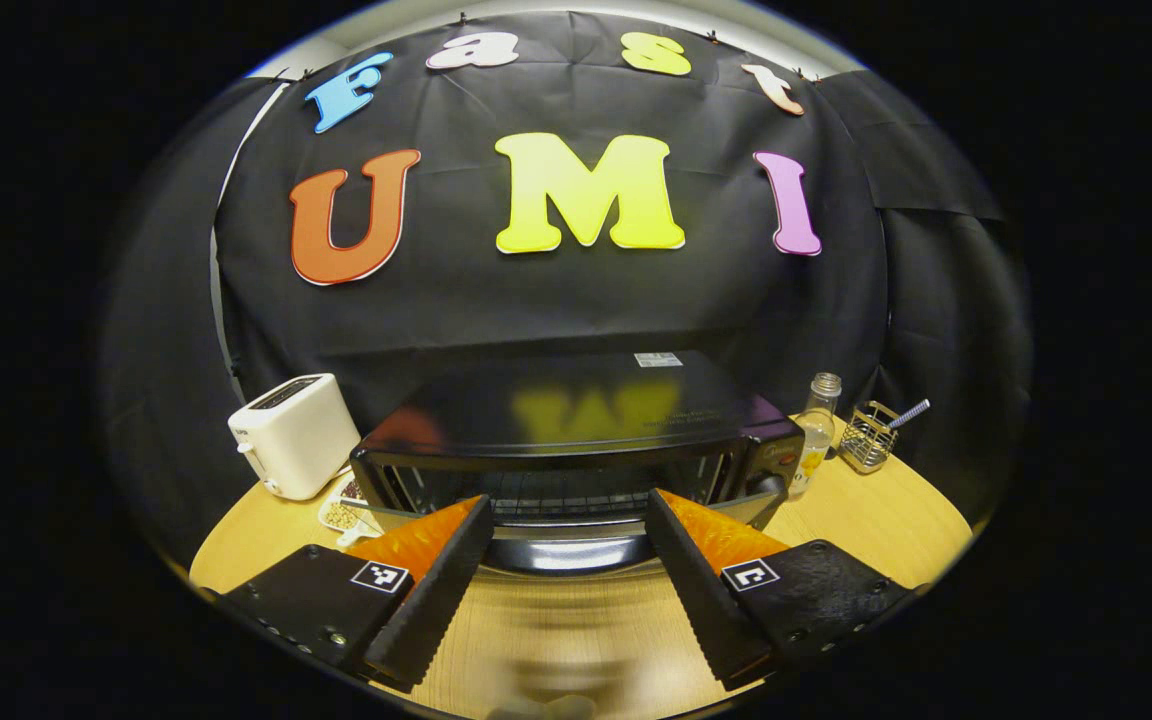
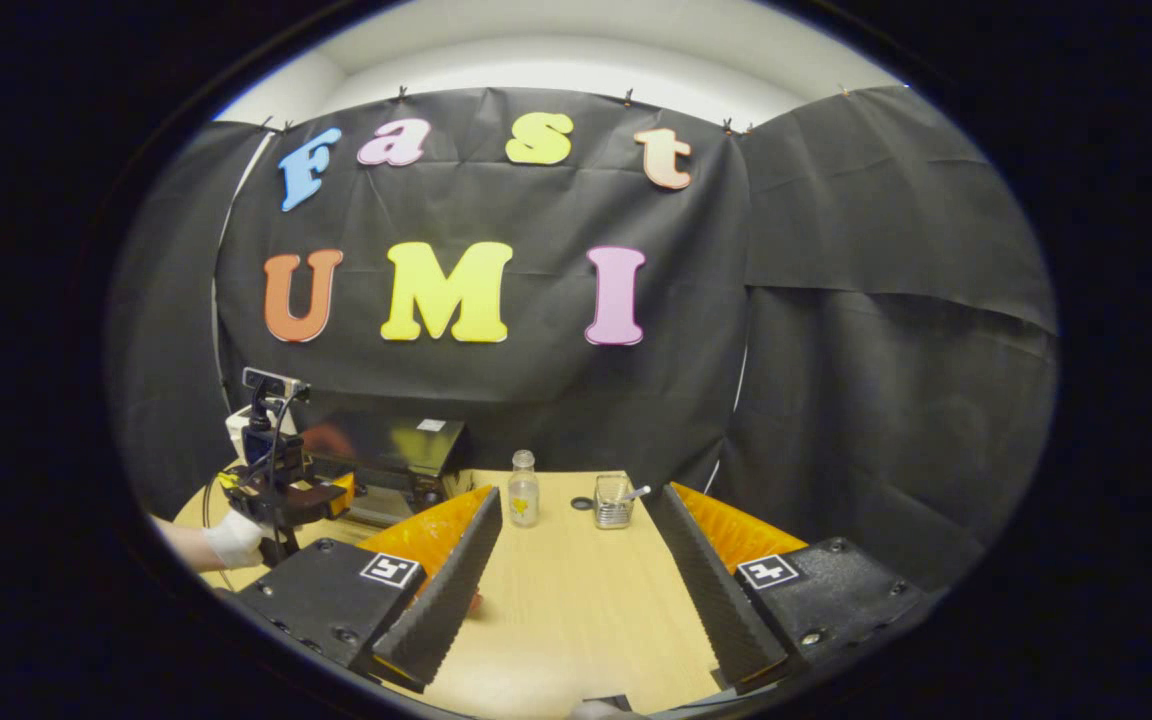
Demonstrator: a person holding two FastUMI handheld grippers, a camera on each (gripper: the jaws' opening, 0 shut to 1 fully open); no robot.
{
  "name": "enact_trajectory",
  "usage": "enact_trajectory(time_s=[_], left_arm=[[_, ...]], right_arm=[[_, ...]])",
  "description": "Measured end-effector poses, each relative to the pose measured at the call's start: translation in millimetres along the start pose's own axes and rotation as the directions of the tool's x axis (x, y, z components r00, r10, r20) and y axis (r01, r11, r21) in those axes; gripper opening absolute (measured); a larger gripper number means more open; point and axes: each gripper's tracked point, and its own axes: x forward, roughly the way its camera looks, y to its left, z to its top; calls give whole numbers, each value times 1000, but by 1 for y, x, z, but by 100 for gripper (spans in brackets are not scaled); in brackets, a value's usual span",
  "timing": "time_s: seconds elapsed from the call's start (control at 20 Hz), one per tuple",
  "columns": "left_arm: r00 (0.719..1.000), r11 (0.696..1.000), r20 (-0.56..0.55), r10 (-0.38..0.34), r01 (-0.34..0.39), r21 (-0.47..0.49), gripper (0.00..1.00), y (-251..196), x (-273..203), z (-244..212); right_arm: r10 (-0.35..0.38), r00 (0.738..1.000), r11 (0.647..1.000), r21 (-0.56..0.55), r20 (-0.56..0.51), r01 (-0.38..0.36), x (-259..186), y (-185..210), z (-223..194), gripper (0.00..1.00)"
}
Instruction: Open the electric oven with the left hand, put the food in, and close the electric oven.
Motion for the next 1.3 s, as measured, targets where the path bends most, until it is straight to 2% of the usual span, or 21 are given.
enact_trajectory(time_s=[0.75,1.15,1.3], left_arm=[[987,1000,-161,-20,20,-3,97,-6,-52,-96],[944,1000,-329,-27,27,-4,97,-10,-57,-167],[935,1000,-353,-27,27,-7,97,-11,-56,-176]], right_arm=[[51,998,999,1,-35,-51,-14,19,-23,100],[31,998,999,11,-62,-30,-22,11,-36,100],[24,997,1000,8,-74,-24,-24,10,-43,100]])
